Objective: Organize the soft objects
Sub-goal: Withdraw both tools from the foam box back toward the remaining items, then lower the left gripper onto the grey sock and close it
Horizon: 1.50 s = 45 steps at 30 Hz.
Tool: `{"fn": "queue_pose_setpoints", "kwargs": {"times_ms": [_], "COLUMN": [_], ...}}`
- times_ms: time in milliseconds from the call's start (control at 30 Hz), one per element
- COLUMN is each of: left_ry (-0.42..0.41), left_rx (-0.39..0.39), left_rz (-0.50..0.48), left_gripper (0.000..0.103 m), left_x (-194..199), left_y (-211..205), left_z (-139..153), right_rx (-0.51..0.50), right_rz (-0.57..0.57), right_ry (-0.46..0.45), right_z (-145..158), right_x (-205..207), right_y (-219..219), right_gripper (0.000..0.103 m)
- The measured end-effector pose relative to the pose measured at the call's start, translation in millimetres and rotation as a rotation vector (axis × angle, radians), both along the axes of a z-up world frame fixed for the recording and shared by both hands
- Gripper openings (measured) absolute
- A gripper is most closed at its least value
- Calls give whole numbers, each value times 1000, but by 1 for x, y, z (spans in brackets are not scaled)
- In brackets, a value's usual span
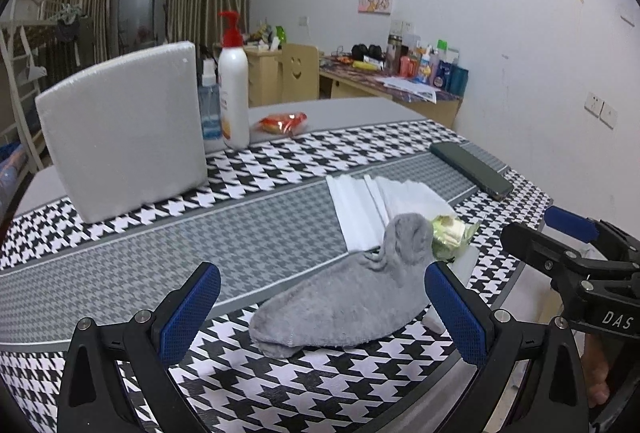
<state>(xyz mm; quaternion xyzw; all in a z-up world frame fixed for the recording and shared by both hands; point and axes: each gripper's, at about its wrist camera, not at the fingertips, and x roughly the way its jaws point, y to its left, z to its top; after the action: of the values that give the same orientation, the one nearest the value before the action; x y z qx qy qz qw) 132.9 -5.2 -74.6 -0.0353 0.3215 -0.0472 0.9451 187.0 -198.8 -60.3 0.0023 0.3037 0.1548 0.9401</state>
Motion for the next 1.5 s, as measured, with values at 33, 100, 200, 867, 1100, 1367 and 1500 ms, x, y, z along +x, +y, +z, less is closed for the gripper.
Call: {"fn": "queue_pose_setpoints", "kwargs": {"times_ms": [33, 100, 200, 867, 1100, 1367, 1500], "left_ry": [4, 21, 38, 202, 198, 183, 181], "left_rx": [1, 4, 5, 19, 70, 85, 54], "left_rz": [-1, -6, -11, -63, -47, -70, -89], "left_gripper": [102, 102, 102, 77, 66, 32, 18], "left_x": [1, 5, 8, 30, 31, 30, 30], "left_y": [-1, -3, -4, -13, -15, -20, -18], "left_z": [-1, -5, -10, -44, -47, -46, -45], "right_rx": [0, 0, -6, -9, -11, -5, -1], "right_rz": [-2, -3, 0, -3, 5, 15, 15], "right_ry": [7, 27, 45, 137, 164, 209, 207], "right_z": [-3, -7, -14, -40, -46, -51, -51], "right_x": [1, 3, 5, 12, 15, 16, 14], "right_y": [-1, -1, 0, -1, 2, 8, 14], "right_gripper": [95, 95, 95, 95, 95, 95, 95]}}
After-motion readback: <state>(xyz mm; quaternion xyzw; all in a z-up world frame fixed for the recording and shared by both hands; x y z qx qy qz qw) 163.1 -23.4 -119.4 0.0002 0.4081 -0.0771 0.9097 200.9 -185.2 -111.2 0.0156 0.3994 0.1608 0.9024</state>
